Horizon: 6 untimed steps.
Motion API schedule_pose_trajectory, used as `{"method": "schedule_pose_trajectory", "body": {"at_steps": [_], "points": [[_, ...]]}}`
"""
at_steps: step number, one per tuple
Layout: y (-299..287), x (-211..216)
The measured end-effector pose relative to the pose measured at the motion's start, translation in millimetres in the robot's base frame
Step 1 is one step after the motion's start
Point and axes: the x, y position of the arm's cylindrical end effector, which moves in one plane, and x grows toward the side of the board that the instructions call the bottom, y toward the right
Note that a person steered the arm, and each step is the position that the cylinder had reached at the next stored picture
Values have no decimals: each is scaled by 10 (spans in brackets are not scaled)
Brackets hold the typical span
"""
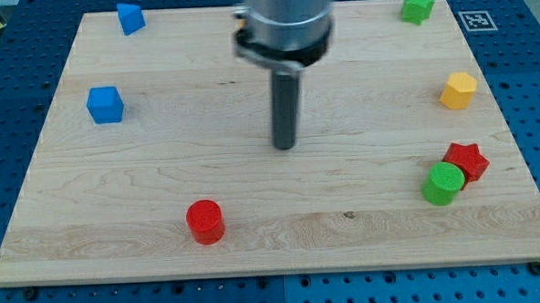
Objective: Slide the red circle to the green circle and red star
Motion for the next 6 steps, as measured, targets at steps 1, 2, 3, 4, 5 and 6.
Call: {"method": "schedule_pose_trajectory", "body": {"at_steps": [1, 2, 3, 4, 5, 6], "points": [[-582, 252], [-1211, 543], [-1511, 895], [-1505, 904], [-1248, 943], [-872, 1046]]}}
